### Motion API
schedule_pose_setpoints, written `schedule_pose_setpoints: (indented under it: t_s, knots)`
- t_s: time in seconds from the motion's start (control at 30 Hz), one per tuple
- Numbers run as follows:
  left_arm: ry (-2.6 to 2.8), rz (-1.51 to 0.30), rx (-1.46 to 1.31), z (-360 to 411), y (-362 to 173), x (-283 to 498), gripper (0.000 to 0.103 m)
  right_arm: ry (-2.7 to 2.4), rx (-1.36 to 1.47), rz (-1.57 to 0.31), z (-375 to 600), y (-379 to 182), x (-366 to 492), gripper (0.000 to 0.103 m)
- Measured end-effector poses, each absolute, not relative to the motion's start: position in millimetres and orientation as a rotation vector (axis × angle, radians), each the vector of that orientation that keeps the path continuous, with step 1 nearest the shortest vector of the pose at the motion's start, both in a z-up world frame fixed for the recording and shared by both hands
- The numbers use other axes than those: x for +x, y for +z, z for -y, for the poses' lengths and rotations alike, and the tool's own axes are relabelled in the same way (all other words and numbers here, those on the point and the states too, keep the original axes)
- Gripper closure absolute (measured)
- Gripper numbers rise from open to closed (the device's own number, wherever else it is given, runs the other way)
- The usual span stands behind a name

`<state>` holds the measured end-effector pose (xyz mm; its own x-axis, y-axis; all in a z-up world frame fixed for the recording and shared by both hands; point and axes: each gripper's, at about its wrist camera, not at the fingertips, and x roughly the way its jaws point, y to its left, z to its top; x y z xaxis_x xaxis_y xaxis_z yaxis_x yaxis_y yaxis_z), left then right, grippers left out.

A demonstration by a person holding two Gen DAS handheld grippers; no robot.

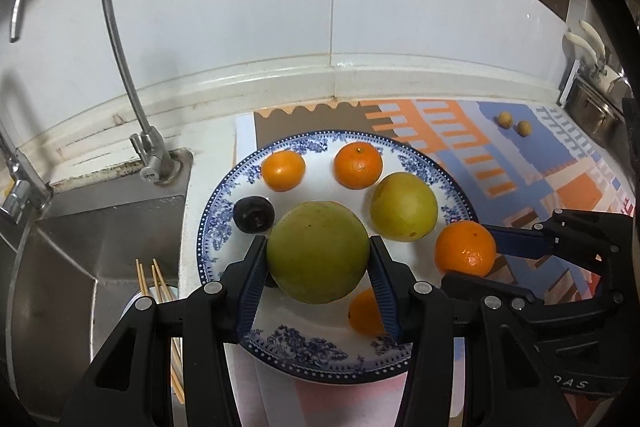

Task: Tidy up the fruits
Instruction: 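Carry the grapefruit and orange over the plate with both tools, then open both tools to set the grapefruit and orange on the plate, then move both open tools toward the two small brown fruits on the mat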

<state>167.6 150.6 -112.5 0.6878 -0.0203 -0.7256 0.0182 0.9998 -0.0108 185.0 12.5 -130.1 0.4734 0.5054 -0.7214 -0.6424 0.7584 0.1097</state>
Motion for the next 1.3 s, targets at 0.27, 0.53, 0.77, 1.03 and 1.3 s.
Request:
schedule_pose_setpoints:
  t_s: [0.27,0.53,0.77,1.03,1.3]
  knots:
    - [-0.021,-0.837,-0.005,-154.6,-115.4,173.1,0.05,0.689,-0.175,-0.834,-17.2,-133.1,186.0,0.061]
    - [0.024,-0.773,0.042,-155.4,-92.2,151.0,0.038,0.645,-0.168,-0.784,-10.6,-121.9,174.7,0.051]
    - [0.022,-0.727,0.03,-144.5,-67.1,122.5,0.034,0.581,-0.13,-0.739,9.7,-101.4,157.0,0.051]
    - [-0.046,-0.647,0.015,-116.9,-37.3,101.3,0.027,0.494,-0.086,-0.655,44.7,-69.5,135.6,0.044]
    - [-0.114,-0.563,0.071,-69.0,-15.6,107.0,0.025,0.383,-0.063,-0.585,93.0,-46.6,131.9,0.044]
